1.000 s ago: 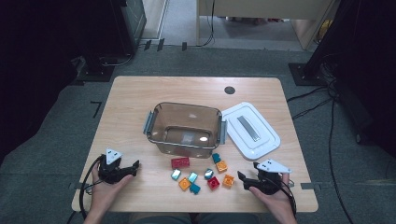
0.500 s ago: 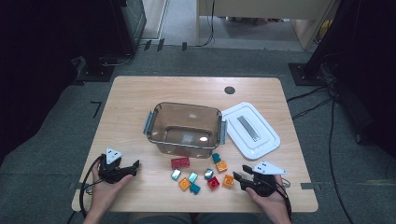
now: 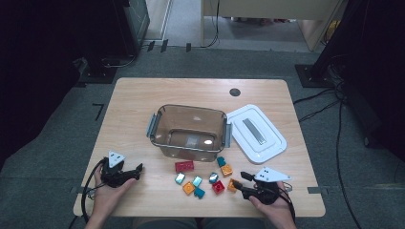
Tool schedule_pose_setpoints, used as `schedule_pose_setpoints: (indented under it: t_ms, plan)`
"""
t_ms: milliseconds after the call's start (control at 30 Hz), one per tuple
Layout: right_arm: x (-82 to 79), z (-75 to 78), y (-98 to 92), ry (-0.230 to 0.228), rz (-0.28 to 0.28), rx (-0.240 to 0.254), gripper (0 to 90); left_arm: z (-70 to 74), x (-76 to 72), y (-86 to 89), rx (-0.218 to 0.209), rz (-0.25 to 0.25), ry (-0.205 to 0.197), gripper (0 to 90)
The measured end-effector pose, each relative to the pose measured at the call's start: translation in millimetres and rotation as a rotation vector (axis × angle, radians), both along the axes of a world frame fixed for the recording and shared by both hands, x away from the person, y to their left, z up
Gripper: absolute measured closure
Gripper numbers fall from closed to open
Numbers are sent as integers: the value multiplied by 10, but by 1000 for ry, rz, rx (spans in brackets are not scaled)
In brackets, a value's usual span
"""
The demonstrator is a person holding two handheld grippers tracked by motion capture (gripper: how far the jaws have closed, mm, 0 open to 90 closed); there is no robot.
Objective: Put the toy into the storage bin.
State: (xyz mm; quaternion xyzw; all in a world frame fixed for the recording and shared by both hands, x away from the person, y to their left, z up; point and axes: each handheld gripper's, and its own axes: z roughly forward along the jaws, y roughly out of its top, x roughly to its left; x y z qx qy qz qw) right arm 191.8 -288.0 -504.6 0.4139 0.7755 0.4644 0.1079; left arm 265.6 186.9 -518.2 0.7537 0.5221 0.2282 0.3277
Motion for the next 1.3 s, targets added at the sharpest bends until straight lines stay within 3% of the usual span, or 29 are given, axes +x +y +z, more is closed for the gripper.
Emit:
schedule_pose_setpoints:
  t_ms: [33, 133, 433, 933, 1000, 1300]
  plan:
    - [3, -32, 26, 25, 37, -16, 486, 0, 0, 0, 0, 0, 0, 144]
    - [1, -68, 71, 41, 70, -43, 483, 0, 1, 0, 0, -1, 0, 144]
    - [0, -124, 122, 35, 72, -124, 565, 0, 5, -1, 0, -2, 0, 144]
    - [67, -2, 6, 29, 5, -120, 600, 0, 5, -1, 0, -2, 0, 144]
    - [109, 52, -40, 37, -5, -107, 601, 0, 5, -1, 0, -2, 0, 145]
    - [255, 282, -151, 27, -61, -148, 602, 0, 8, -1, 1, -2, 0, 144]
